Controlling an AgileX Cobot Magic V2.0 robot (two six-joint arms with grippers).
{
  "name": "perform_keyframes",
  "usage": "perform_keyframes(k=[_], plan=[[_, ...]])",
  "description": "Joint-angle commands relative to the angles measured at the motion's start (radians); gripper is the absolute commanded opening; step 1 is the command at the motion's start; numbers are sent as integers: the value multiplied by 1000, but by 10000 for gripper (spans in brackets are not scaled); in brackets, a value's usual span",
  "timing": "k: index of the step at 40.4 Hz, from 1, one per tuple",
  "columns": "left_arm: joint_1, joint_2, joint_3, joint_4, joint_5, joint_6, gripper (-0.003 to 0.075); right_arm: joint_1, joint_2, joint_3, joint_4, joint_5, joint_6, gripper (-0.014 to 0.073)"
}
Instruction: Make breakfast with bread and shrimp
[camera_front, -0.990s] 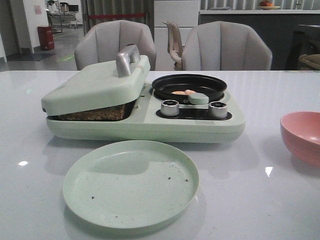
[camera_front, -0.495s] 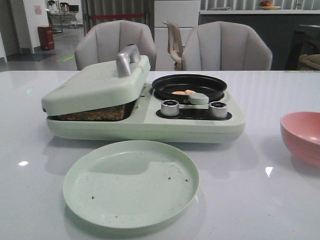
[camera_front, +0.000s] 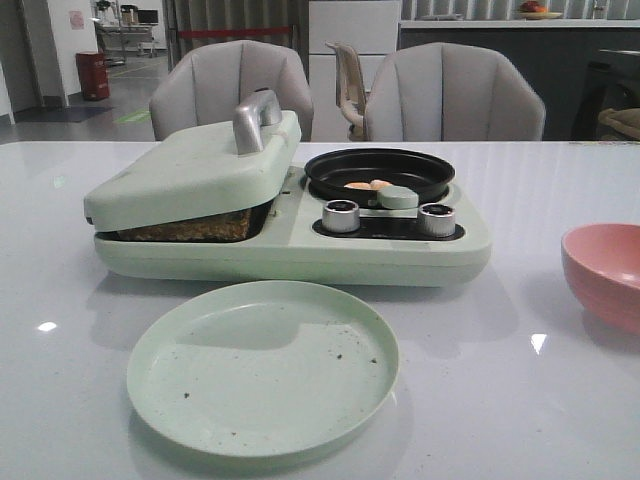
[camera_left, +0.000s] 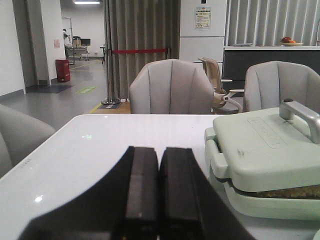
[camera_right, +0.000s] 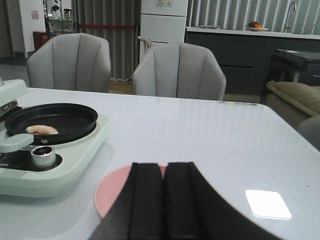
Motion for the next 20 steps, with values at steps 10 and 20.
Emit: perform_keyframes(k=[10, 20], plan=[[2, -19, 7, -10, -89, -4, 101, 1, -22, -19, 3, -97, -3, 43], [2, -19, 7, -10, -89, -4, 101, 6, -22, -19, 3, -97, -3, 43]])
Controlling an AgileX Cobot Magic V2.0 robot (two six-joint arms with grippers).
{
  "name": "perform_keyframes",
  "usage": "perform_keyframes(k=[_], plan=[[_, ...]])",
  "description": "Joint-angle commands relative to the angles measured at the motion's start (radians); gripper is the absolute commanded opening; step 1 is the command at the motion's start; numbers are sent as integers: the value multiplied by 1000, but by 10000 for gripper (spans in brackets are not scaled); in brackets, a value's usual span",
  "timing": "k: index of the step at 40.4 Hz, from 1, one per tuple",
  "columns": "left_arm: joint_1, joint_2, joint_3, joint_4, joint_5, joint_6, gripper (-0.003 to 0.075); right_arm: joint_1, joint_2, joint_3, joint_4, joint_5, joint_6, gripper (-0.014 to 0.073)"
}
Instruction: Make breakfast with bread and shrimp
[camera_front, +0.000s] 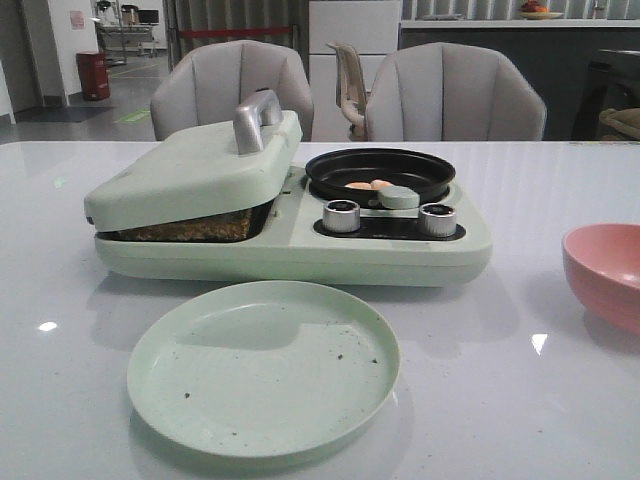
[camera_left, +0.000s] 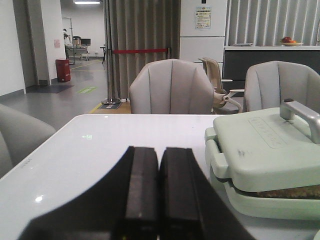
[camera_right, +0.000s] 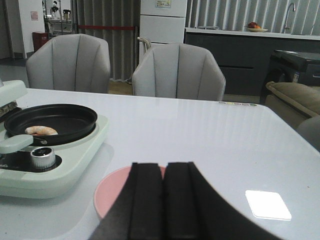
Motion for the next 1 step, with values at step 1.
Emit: perform_keyframes(k=[1], plan=[[2, -19, 7, -10, -89, -4, 101, 4, -22, -19, 3, -95, -3, 43]])
